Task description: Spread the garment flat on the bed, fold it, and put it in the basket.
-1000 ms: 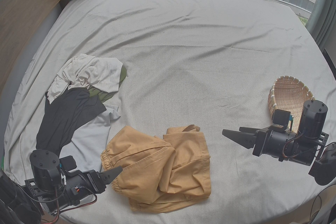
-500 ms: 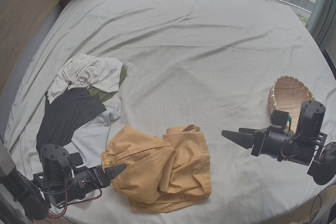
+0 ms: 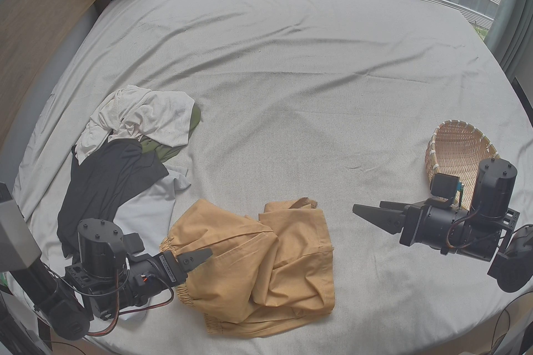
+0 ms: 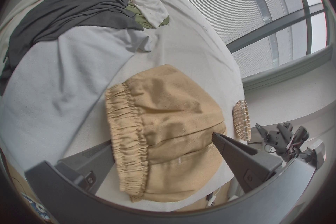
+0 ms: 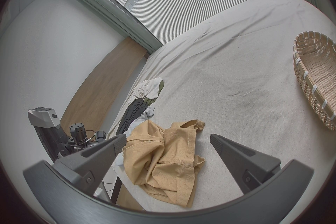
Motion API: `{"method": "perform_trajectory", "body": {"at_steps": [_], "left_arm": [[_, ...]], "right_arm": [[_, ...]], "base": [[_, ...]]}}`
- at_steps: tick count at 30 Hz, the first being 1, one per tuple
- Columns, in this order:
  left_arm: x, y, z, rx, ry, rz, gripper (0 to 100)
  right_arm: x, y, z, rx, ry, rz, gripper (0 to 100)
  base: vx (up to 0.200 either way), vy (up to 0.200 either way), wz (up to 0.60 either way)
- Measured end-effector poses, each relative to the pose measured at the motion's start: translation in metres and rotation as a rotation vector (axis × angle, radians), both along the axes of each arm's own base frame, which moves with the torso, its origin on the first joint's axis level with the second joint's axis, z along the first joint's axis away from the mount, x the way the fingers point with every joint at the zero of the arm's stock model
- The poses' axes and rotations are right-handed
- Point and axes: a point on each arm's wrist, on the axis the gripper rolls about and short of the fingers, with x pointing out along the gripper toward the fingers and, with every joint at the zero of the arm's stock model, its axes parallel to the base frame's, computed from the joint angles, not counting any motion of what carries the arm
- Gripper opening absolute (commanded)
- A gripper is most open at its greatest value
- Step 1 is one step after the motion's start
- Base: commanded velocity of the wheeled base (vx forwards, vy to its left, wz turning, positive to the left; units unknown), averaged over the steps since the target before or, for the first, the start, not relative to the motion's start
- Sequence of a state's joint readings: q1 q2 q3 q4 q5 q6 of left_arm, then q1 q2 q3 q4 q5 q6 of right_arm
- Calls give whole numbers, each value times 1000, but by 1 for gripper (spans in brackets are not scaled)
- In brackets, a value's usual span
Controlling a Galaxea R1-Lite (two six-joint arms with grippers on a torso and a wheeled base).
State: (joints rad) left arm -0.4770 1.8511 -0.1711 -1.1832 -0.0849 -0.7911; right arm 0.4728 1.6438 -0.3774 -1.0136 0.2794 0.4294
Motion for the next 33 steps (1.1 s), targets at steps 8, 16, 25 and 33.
{"method": "perform_trajectory", "body": {"at_steps": [8,16,25,33], "left_arm": [[2,-9,10,-67,-68,-29,100],[-4,-10,10,-80,-80,-58,100],[-6,-10,0,-58,-48,-59,0],[-1,-12,9,-99,-131,-56,0]], "right_arm": [[0,0,1,1,-2,-1,100],[0,0,2,3,-7,-2,100],[1,-1,3,6,-12,-3,100],[1,0,6,23,-48,-4,100]], "base": [[0,0,0],[0,0,0],[0,0,0],[0,0,0]]}}
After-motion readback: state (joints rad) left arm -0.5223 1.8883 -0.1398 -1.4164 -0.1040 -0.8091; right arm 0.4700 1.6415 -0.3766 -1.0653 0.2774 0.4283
